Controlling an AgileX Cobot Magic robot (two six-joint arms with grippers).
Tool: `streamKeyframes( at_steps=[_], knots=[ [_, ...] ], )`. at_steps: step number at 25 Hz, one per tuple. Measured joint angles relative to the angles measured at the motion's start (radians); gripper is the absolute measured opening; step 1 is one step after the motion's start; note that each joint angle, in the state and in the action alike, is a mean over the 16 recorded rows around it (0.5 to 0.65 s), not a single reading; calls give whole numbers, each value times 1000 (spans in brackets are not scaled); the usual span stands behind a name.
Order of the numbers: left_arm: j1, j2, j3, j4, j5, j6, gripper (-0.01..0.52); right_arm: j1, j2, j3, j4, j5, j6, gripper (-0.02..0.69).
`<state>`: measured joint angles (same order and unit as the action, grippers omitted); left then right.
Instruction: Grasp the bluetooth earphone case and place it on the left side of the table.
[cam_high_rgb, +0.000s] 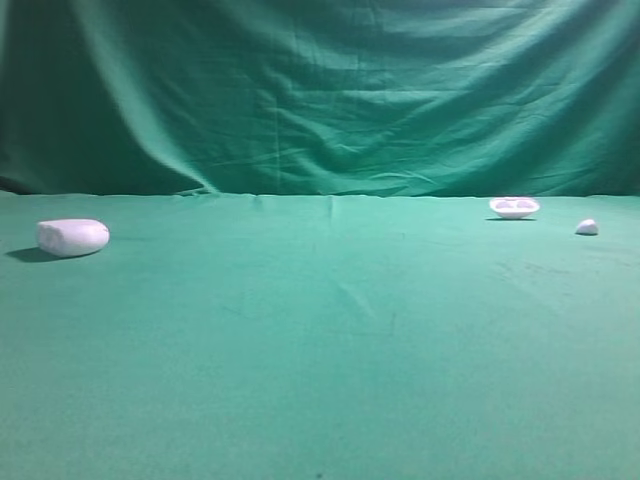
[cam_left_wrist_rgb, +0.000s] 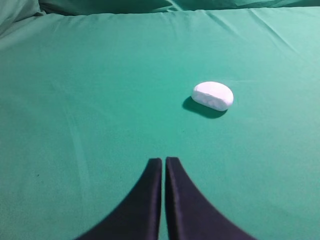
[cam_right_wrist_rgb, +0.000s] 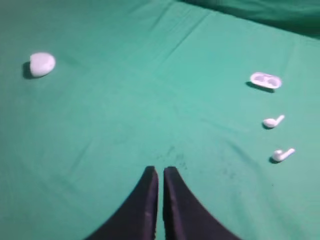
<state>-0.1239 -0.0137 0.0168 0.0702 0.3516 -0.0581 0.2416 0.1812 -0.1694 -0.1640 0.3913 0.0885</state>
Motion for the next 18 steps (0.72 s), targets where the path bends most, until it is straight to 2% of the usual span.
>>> streamKeyframes(
  at_steps=[8, 18],
  knots=[
    [0, 0, 0, 0, 0, 0, 0, -159, -168, 160, 4, -36, 59, 0],
    [0, 0, 0, 0, 0, 0, 0, -188, -193, 198, 12, -27, 82, 0]
  ],
)
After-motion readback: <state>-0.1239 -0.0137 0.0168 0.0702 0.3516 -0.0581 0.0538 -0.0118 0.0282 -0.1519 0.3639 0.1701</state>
